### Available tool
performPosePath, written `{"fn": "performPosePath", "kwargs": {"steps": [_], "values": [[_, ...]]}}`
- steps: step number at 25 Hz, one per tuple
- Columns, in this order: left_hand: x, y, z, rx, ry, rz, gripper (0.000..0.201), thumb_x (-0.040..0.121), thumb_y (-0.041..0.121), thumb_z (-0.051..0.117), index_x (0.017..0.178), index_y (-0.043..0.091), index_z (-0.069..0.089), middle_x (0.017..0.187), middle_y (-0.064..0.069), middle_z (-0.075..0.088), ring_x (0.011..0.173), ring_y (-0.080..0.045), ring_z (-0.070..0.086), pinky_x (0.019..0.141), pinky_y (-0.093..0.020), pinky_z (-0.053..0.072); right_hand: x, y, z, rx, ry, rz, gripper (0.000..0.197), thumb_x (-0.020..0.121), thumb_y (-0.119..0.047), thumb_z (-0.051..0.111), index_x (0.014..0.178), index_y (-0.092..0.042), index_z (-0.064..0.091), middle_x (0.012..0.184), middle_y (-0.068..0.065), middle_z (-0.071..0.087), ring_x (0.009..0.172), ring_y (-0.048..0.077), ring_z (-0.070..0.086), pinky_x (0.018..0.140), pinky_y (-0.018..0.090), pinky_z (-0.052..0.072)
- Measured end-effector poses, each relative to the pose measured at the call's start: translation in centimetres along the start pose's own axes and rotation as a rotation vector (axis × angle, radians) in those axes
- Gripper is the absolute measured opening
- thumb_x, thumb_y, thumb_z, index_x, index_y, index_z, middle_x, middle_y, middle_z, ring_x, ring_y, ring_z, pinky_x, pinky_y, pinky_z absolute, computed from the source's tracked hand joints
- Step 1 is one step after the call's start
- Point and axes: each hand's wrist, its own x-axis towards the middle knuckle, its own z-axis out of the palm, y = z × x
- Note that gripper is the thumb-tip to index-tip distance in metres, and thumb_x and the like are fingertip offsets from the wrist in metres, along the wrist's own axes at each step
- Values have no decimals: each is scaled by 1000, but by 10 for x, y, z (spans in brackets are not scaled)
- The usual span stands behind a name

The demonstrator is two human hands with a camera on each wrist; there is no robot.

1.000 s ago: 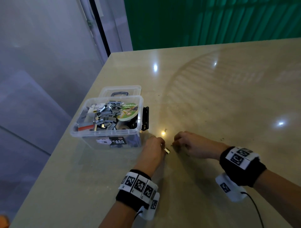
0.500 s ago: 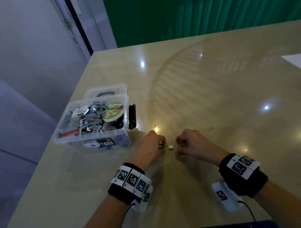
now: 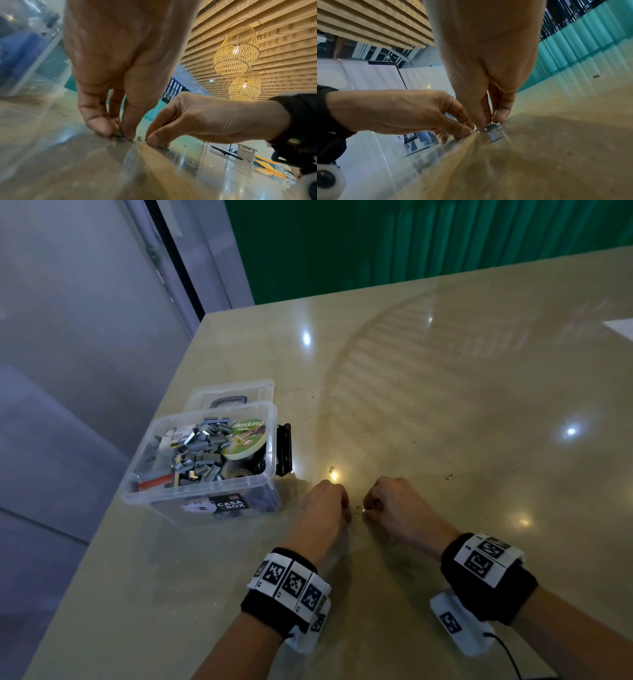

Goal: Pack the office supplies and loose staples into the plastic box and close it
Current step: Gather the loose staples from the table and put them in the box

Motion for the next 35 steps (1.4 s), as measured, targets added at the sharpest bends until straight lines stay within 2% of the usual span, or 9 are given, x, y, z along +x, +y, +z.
{"fn": "performPosePath", "kwargs": {"steps": [6, 10, 15, 18, 22, 27, 29, 32, 35], "values": [[-12, -4, -3, 23, 11, 78, 15, 97, 21, 59, 111, 18, 65, 112, -2, 62, 101, -16, 59, 88, -29, 51, 3, 8, -9, 80, -16, 17, 15, 83, -25, 78, 90, -11, 76, 92, 0, 64, 84, 17, 63, 72, 28, 53], [-18, 7, -20, -24, 76, 107, 20, 97, 28, 60, 114, 19, 66, 112, 2, 62, 97, -13, 61, 85, -28, 52, 8, 5, -30, 83, 12, -17, 12, 83, -27, 76, 89, -17, 75, 90, -5, 62, 77, 7, 59, 67, 26, 53], [-38, 25, -73, -69, 208, 164, 17, 97, 27, 60, 112, 21, 64, 110, 1, 57, 98, -16, 59, 86, -33, 50, 17, -19, -63, 78, 58, -148, 9, 78, -27, 79, 79, -26, 70, 82, -10, 60, 72, 4, 58, 66, 35, 53], [-51, -12, -123, -77, 400, 90, 6, 93, 24, 63, 99, 22, 66, 101, 3, 59, 89, -17, 60, 80, -33, 49, 46, -70, -80, 84, 44, -258, 8, 74, -28, 78, 75, -21, 74, 79, -7, 63, 69, 6, 60, 65, 32, 51], [-67, -88, -166, -91, 557, -112, 3, 88, 18, 68, 88, 22, 69, 92, 2, 62, 82, -18, 61, 76, -33, 48, 92, -150, -72, 81, 14, -414, 8, 70, -25, 76, 72, -17, 76, 70, -6, 66, 63, 6, 61, 56, 17, 44], [-65, -136, -168, -65, 501, -257, 3, 86, 20, 70, 85, 22, 73, 87, -2, 69, 79, -21, 64, 75, -40, 56, 153, -223, -51, 147, -51, -492, 8, 72, -10, 74, 64, -8, 76, 61, 7, 70, 56, 18, 62, 51, 29, 47], [-63, -140, -161, -87, 467, -254, 8, 87, 16, 68, 86, 21, 74, 88, -3, 71, 78, -20, 65, 75, -40, 58, 168, -231, -42, 106, -68, -518, 11, 75, -12, 75, 65, -10, 77, 62, 6, 70, 59, 20, 65, 53, 29, 50], [-63, -147, -162, -143, 456, -213, 15, 87, 10, 68, 94, 19, 77, 93, -5, 73, 79, -19, 67, 77, -36, 59, 178, -228, -37, 105, -108, -522, 8, 82, -10, 75, 75, -10, 80, 72, 3, 74, 68, 13, 68, 70, 37, 59], [-67, -150, -174, -225, 469, -195, 20, 88, 14, 71, 107, 18, 76, 98, -4, 71, 83, -16, 68, 79, -30, 57, 180, -220, -45, 135, -83, -534, 10, 83, -5, 73, 80, -12, 80, 80, -4, 74, 74, 8, 68, 74, 30, 58]]}}
